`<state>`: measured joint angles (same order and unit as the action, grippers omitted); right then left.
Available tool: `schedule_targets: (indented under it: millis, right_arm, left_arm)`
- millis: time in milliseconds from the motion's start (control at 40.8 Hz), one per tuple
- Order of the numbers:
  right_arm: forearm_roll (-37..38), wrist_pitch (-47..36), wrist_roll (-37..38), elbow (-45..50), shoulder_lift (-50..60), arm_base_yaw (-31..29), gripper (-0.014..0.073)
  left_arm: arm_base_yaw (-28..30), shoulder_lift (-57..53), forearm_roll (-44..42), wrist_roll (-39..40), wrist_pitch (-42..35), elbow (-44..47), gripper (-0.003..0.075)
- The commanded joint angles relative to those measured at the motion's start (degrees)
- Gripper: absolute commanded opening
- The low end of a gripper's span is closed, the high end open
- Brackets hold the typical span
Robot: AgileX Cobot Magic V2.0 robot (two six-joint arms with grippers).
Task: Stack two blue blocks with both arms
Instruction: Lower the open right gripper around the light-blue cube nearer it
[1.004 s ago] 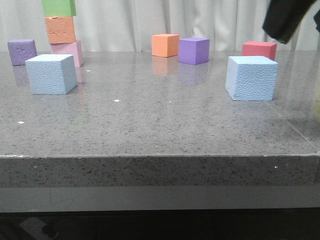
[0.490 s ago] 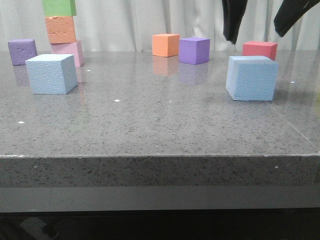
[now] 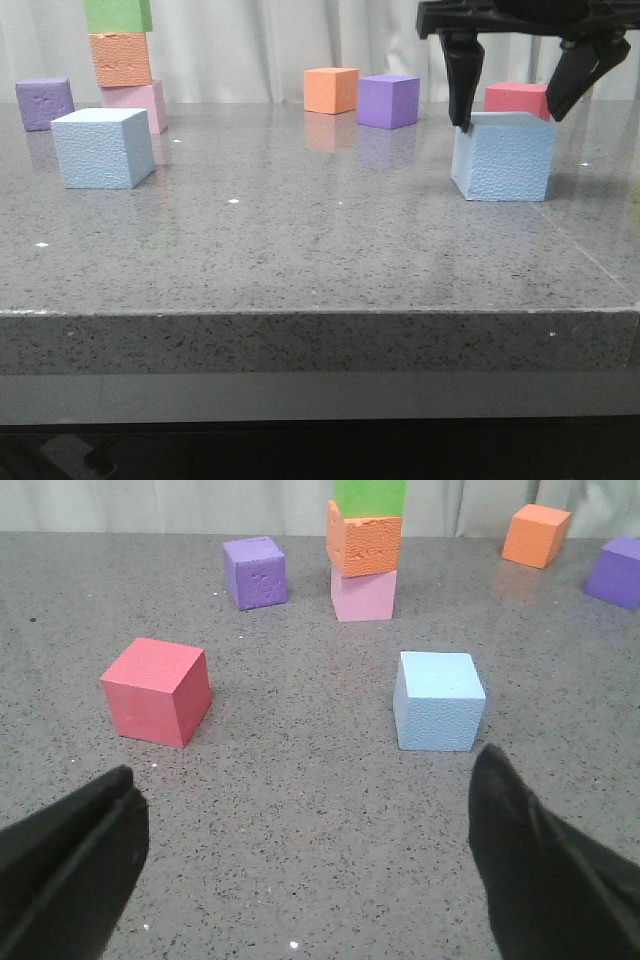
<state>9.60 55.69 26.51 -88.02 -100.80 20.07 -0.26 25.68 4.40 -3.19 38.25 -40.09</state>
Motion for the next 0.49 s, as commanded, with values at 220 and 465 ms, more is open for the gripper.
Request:
schedule_targets:
  millis: [220,465]
  right_arm:
    - [-0.7,-3.0,0.1,-1.9,-0.7,-0.8,0.0601]
    - [-0.8,-2.6,0.1,-1.9,-1.0,-0.8,0.0396]
  left_arm:
    - [-0.3,0.7,0.6,0.4,-4.6,-1.5,0.0637]
    - [-0.3,0.7,0.6,0.4,-4.6,-1.5,0.0637]
